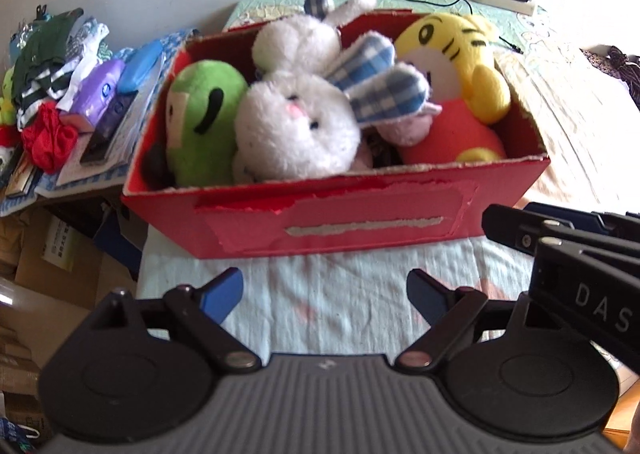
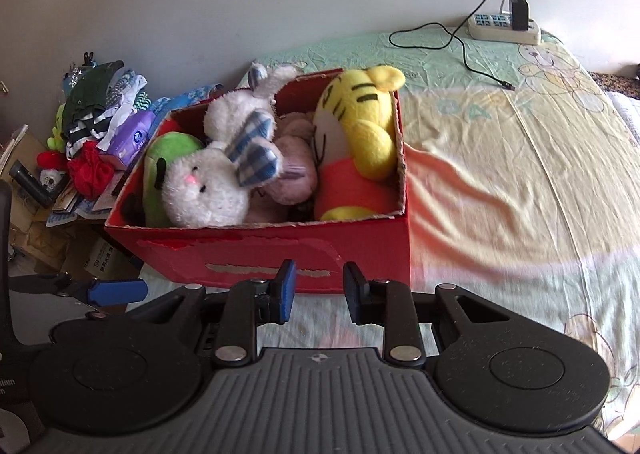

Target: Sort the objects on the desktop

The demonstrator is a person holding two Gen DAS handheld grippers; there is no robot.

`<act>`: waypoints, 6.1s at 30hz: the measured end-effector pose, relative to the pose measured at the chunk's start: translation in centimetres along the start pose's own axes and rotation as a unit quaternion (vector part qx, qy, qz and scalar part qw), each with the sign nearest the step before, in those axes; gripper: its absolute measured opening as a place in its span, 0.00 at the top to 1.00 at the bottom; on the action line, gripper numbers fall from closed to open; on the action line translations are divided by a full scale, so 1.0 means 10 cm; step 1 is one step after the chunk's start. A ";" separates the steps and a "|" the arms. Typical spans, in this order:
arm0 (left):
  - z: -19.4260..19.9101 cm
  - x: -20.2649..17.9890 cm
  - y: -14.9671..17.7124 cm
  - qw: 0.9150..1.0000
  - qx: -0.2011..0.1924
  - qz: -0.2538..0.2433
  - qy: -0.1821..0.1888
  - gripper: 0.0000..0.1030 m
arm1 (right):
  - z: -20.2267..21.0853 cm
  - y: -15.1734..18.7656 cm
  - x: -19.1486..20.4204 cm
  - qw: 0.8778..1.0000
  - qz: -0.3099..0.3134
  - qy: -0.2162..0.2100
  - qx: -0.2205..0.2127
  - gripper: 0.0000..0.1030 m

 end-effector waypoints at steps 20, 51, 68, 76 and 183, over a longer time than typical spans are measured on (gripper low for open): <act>-0.03 0.51 -0.48 1.000 -0.022 0.007 -0.007 0.14 | -0.15 -0.47 0.32 0.998 -0.022 0.039 -0.044 0.64; -0.25 0.67 -0.79 0.999 -0.021 -0.019 0.022 0.03 | -0.37 -0.71 0.34 0.995 -0.059 0.075 -0.043 0.41; 0.00 0.52 -0.64 0.996 0.018 -0.030 0.085 0.03 | -0.15 -0.72 0.30 0.995 -0.024 0.096 -0.020 0.42; -0.03 0.52 -0.64 0.998 0.005 -0.012 0.061 0.02 | -0.20 -0.66 0.31 0.997 -0.024 0.074 -0.013 0.42; -0.40 0.56 -0.70 0.997 -0.017 0.023 0.078 0.02 | -0.46 -0.76 0.30 0.991 0.001 0.134 -0.010 0.40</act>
Point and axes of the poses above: each gripper's, at about its wrist camera, not at the fingertips, and z roughly against the way its jaws point, x to its left, y to its underside, the point moved 4 cm from there along -z, roughly the way its jaws point, and after that the axes turned 6 degrees about -z, right-handed, at the moved point
